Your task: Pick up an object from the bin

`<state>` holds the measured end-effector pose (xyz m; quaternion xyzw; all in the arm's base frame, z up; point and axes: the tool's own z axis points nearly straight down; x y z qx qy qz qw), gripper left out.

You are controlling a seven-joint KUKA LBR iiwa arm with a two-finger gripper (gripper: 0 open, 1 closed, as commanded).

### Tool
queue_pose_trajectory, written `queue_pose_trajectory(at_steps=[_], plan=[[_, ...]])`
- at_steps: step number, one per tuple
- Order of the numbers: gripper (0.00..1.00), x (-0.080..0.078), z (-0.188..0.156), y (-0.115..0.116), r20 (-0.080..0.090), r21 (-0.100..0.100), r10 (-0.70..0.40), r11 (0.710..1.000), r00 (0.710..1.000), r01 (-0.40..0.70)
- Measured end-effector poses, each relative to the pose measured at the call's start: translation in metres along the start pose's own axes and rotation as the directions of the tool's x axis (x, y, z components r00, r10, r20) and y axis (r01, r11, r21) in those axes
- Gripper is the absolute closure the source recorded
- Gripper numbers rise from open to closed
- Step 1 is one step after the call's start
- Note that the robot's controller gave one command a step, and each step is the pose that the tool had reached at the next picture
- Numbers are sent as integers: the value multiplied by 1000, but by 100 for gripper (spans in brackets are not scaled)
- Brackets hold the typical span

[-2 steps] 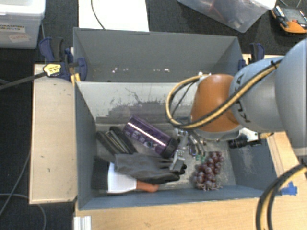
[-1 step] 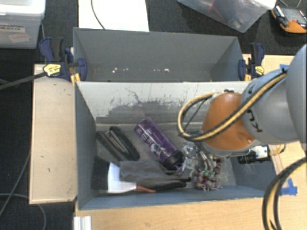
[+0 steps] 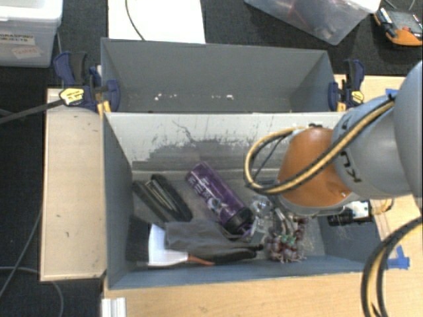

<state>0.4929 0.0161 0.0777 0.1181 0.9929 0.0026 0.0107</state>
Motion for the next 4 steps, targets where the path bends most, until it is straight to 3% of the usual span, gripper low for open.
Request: queue_pose_trajectory(at_steps=[3, 4], plan=[[100, 0, 0, 0, 0, 0, 1, 1000, 1000, -1], [100, 0, -97, -36, 3, 0, 29, 1000, 1000, -29]])
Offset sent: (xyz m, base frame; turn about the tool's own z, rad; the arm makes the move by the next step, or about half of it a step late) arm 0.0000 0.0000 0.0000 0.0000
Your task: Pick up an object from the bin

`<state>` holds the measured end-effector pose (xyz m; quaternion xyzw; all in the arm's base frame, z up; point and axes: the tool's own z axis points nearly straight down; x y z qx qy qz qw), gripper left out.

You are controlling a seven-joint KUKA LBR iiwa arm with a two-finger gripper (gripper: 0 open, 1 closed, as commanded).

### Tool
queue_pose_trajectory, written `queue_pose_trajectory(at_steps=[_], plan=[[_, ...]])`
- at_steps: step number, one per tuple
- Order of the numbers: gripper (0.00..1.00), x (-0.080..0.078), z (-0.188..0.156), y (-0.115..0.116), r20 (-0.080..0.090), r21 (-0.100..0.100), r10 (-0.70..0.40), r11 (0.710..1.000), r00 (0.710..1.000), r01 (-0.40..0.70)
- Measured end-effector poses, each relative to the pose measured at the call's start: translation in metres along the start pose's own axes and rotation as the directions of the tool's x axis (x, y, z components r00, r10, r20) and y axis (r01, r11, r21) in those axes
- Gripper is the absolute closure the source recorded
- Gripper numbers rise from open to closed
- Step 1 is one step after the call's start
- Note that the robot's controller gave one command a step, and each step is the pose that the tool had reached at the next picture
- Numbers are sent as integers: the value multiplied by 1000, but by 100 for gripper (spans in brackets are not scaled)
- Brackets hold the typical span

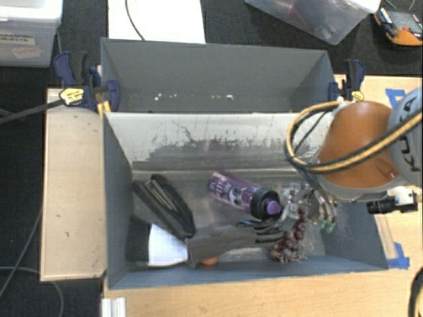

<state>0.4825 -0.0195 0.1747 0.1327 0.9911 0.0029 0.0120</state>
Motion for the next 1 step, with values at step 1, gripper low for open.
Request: queue_pose_trajectory(at_steps=[1], plan=[[100, 0, 0, 0, 0, 0, 0, 1000, 1000, 0]])
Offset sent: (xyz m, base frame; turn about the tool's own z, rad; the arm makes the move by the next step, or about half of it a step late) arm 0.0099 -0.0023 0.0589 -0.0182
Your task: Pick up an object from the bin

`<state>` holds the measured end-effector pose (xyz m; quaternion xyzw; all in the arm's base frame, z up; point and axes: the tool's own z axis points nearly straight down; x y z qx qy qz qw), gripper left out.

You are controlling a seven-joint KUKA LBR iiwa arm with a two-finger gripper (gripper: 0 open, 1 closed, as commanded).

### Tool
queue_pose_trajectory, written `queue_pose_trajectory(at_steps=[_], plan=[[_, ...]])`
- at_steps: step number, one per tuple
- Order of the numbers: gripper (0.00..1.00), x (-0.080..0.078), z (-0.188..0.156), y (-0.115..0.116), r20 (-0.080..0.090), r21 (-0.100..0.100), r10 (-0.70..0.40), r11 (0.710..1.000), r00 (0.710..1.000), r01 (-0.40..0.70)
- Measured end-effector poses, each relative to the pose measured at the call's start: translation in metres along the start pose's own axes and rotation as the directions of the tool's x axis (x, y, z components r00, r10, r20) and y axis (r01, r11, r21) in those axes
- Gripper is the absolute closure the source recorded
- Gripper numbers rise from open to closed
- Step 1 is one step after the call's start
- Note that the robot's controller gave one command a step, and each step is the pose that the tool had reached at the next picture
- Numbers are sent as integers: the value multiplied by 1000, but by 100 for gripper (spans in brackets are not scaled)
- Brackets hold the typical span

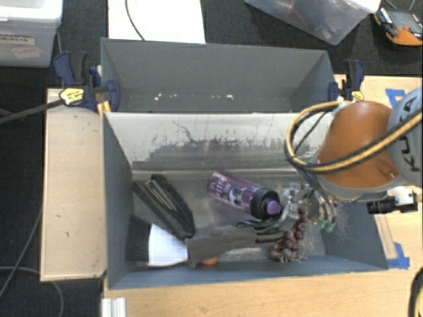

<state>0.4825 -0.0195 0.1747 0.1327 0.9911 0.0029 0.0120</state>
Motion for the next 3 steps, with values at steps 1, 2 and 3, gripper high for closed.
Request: queue_pose_trajectory(at_steps=[1, 2, 3], plan=[[100, -13, -60, 1, 4, 0, -12, 1000, 1000, 12], [100, -15, -147, 2, -2, 0, 16, 1000, 1000, -16], [100, -11, -57, 10, -5, 0, -72, 997, 997, 72]])
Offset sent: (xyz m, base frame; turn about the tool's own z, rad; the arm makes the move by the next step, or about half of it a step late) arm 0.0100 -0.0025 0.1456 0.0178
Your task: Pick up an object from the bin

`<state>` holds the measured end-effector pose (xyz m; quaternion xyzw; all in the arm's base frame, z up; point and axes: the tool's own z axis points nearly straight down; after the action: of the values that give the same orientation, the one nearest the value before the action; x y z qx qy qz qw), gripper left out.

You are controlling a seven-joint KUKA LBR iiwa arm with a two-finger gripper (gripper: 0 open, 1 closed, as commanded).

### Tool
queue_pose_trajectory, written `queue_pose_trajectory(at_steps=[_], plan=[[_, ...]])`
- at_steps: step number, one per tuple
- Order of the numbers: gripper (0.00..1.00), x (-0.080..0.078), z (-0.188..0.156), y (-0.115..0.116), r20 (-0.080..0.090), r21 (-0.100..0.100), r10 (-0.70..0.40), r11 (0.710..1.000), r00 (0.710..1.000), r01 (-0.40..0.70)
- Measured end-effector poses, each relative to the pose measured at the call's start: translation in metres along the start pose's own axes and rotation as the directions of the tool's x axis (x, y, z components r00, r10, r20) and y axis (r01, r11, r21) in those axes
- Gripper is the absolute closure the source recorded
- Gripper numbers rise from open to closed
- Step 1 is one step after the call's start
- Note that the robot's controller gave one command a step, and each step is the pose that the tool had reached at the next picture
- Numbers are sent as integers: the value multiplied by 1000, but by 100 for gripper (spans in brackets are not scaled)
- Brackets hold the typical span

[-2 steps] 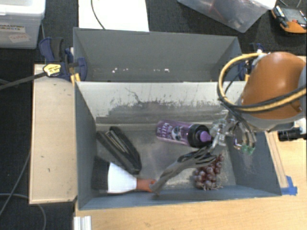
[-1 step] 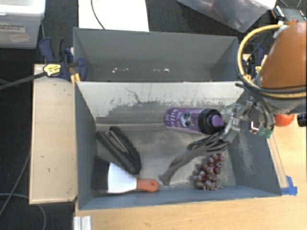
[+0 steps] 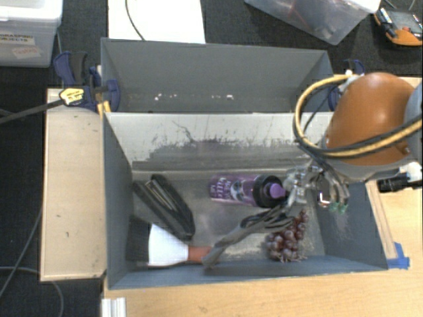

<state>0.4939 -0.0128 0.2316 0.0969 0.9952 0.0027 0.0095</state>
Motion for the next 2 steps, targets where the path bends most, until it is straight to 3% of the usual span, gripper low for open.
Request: queue_pose_trajectory(at_steps=[1, 2], plan=[[100, -13, 35, -4, 11, 1, -180, 984, 984, 180], [100, -21, 131, -2, 10, 1, -286, 958, 958, 286]])
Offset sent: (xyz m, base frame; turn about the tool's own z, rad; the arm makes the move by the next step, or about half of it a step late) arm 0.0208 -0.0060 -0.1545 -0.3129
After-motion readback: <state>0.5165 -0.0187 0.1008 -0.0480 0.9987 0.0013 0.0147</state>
